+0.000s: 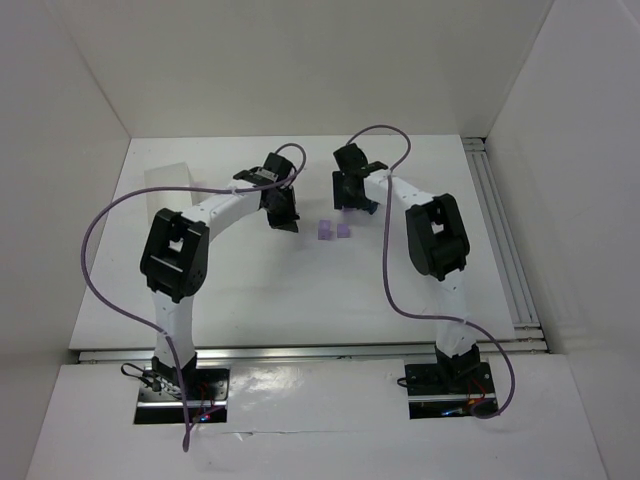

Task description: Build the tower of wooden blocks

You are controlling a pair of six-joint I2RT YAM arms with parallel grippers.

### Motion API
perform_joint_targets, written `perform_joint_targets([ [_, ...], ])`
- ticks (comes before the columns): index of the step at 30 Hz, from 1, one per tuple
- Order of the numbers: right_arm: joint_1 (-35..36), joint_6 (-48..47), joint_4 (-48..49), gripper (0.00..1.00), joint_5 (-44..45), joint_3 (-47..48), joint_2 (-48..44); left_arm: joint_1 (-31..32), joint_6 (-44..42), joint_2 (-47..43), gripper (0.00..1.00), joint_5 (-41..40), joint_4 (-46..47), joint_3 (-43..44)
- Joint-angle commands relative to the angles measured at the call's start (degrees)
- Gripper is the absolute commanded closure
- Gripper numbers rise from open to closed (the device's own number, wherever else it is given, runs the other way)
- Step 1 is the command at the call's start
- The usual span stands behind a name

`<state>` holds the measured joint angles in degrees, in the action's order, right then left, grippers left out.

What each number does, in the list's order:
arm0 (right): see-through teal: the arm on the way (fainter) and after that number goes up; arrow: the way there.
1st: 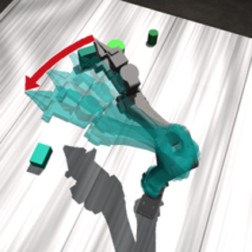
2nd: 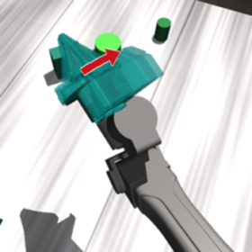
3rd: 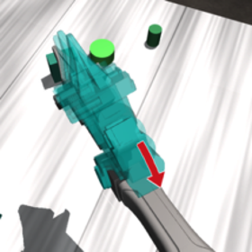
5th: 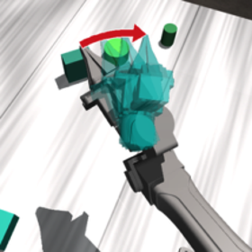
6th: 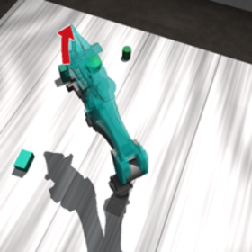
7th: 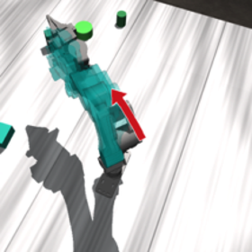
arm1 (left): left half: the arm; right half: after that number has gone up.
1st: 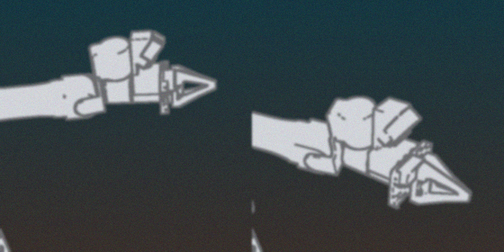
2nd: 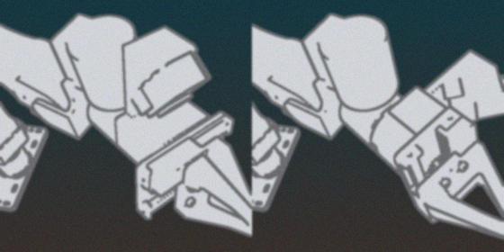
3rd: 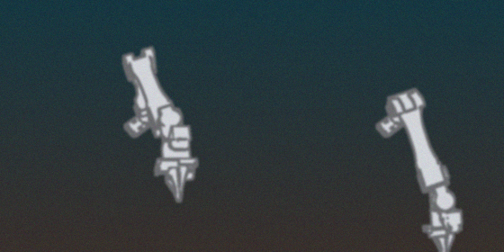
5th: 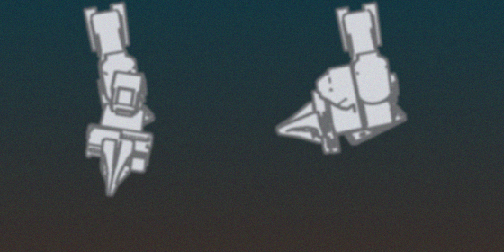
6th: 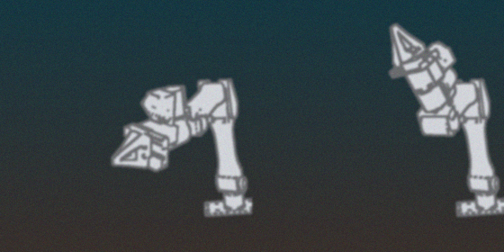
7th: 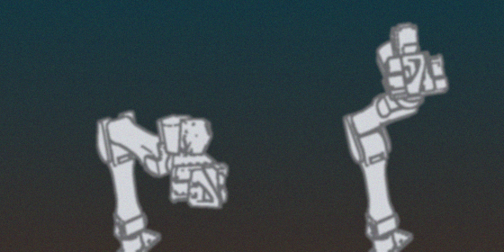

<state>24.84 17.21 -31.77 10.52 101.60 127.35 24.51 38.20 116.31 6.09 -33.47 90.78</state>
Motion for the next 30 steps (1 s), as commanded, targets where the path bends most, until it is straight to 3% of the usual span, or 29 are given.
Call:
perform_joint_targets([
  [1,-0.58,-0.95,0.30,0.40,-0.50,3.51,1.40,-0.34,-2.25,-5.47,0.93,-1.69,-1.06,-0.08],
  [12,-1.11,-2.62,-0.22,0.40,-1.03,7.38,6.16,-0.34,-2.78,-6.10,0.93,-1.69,-1.68,-0.08],
  [14,-1.11,-3.15,0.30,0.44,-1.03,7.38,6.16,-0.34,-2.78,-6.10,0.93,-1.69,-1.68,-0.08],
  [19,-1.11,-3.68,-0.22,0.66,-1.56,8.70,6.77,-0.34,-2.78,-6.62,0.94,-2.21,-1.68,-0.61],
  [21,-1.11,-3.68,-0.22,0.71,-1.56,8.70,5.46,-0.34,-2.78,-6.62,0.94,-2.22,-1.68,-1.13],
  [30,-1.11,1.59,1.89,0.71,0.90,-0.95,-10.36,-0.34,-2.25,-8.55,0.97,-3.53,-1.16,-3.06],
])
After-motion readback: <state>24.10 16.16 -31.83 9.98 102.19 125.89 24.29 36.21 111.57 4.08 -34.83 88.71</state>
